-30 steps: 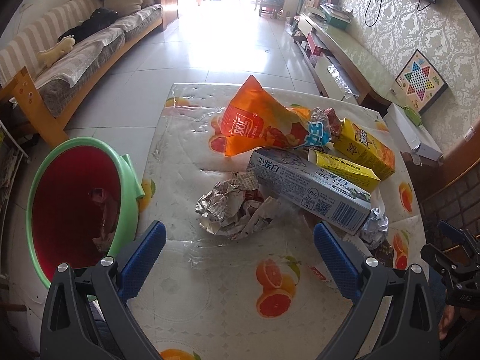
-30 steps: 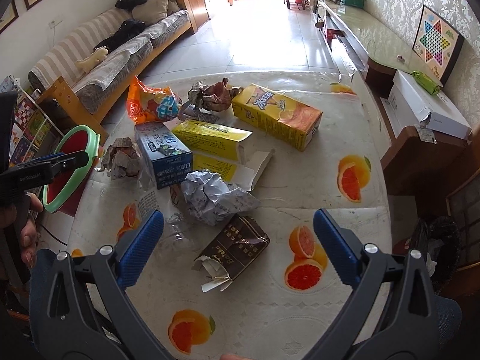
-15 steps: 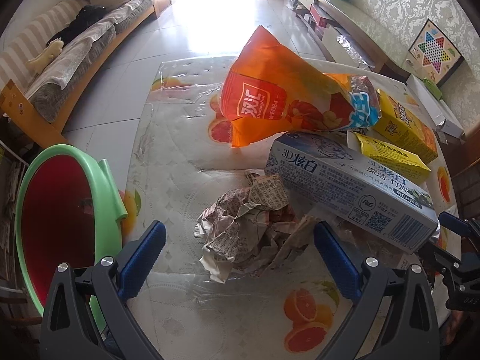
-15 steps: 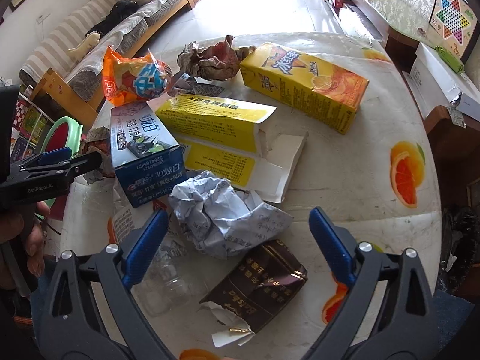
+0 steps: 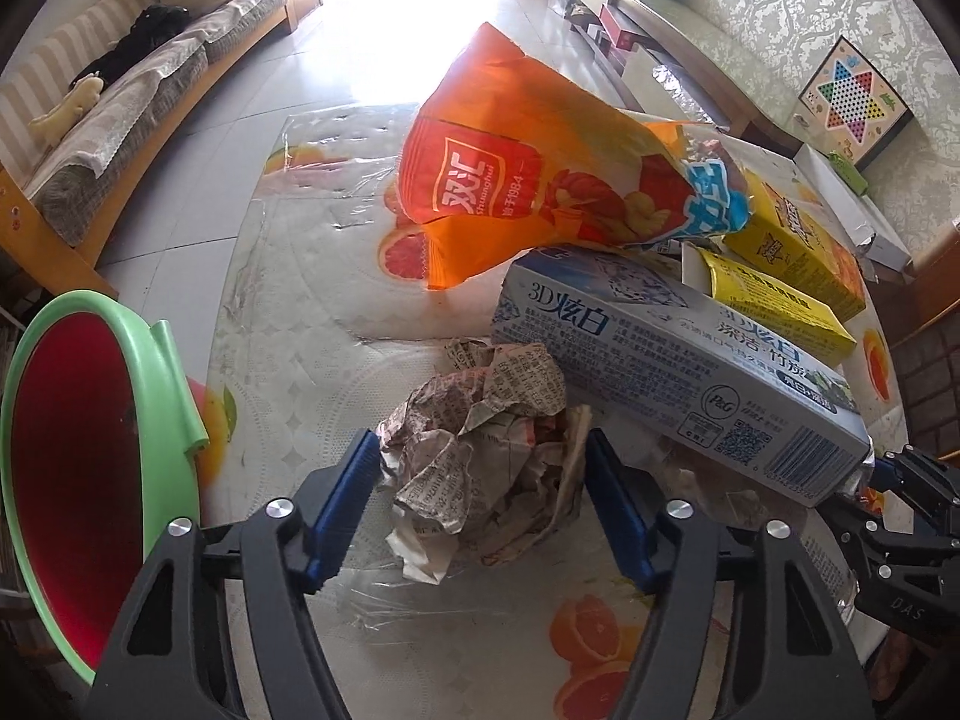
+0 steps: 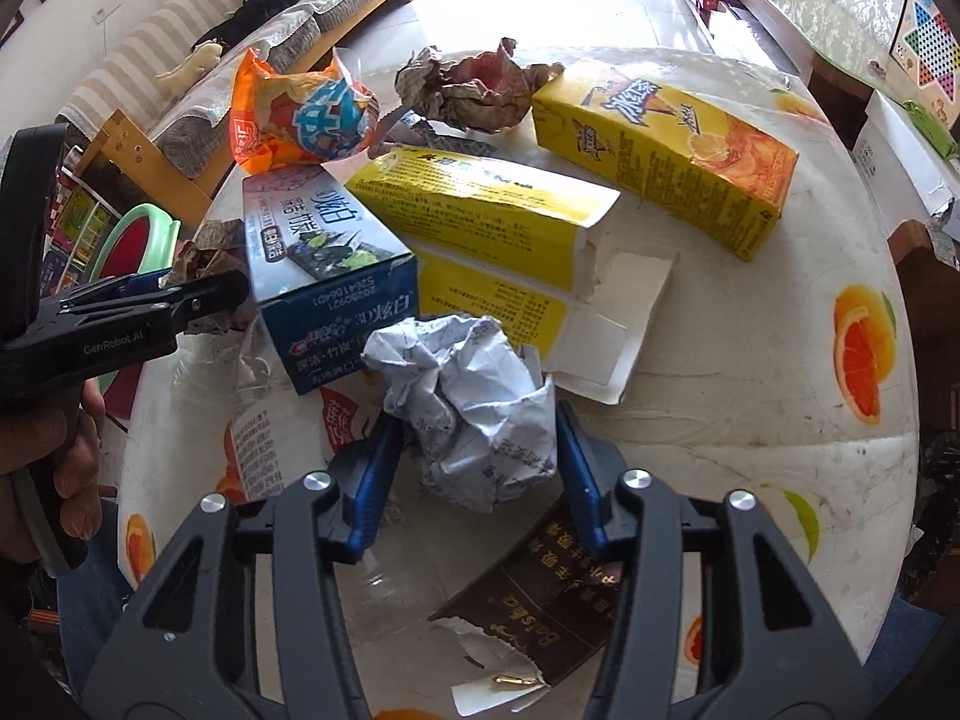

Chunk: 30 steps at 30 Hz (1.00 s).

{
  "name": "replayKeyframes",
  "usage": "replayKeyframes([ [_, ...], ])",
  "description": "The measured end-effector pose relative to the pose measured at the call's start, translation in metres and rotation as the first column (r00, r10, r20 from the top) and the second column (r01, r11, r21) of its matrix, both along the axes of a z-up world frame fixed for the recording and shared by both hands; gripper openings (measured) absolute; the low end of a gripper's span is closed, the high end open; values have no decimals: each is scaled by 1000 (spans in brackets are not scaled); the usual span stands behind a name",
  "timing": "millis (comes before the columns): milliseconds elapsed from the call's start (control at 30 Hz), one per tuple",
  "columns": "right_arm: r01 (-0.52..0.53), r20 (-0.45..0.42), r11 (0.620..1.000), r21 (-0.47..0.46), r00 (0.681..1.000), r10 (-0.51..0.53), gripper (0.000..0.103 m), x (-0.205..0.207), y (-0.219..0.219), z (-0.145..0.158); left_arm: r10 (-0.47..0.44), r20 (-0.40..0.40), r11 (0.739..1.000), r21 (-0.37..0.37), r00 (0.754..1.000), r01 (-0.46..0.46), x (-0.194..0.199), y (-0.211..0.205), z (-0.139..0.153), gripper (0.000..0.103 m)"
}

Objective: Collect trash
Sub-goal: 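Grasp the crumpled paper with the left gripper while the right grasps crumpled foil, then carry the crumpled newspaper with the left gripper while the right carries the foil to the bin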

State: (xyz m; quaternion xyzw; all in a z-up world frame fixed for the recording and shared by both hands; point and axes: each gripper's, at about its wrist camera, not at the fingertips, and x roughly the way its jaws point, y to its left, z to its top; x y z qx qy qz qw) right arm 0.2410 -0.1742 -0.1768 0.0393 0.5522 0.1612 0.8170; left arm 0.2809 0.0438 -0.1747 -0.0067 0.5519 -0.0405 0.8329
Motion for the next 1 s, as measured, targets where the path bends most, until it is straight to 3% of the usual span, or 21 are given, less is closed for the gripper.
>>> replayKeyframes([
  [100,7,-1,1000,1,1000,-7,45,1,0,2,-8,9,1000,8,1000,8,-4,-2,4,50],
  [400,43,37,999,17,998,-44,45,-12,-13,28,26,38,1000,-5,999,-25,-22,14,23,35],
  [867,64,146,998,20,987,-66,45,-37,-22,77,62,98,995,-79,993,-54,-62,28,57,30],
  [1000,79,169,997,18,982,-81,45,-41,-26,88,46,134,997,-66,990,-37,-72,25,73,30],
])
